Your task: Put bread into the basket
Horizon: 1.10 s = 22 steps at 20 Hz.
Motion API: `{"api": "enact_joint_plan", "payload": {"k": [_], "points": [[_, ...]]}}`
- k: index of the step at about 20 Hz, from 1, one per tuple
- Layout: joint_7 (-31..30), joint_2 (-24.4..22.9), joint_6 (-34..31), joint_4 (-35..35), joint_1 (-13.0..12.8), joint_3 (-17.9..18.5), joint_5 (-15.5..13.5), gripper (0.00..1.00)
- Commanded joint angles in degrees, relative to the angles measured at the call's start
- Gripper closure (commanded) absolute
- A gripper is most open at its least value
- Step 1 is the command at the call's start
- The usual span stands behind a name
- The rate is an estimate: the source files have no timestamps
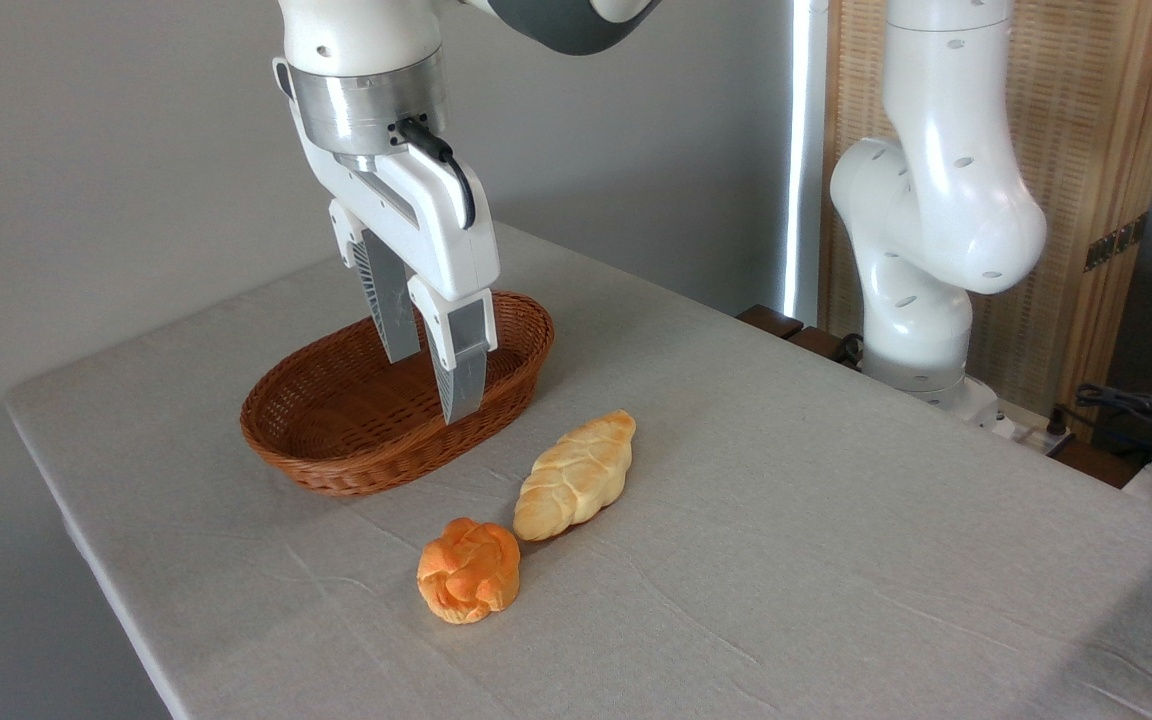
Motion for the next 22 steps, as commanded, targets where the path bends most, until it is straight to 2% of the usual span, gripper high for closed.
{"api": "enact_joint_plan", "payload": {"k": [1,16,18,22], "points": [[0.1,0.0,-0.3,0.5,-0.3,0.1,-0.1,0.0],[0.3,0.2,-0.8,-0.9,-1.1,-0.6,0.1,0.0],[0.3,0.0,0.9,-2.7,-1.1,-0.5,0.5,0.0],[0.2,-2.4,10.5,-11.3,-1.0,-0.5,3.2,0.0]]}}
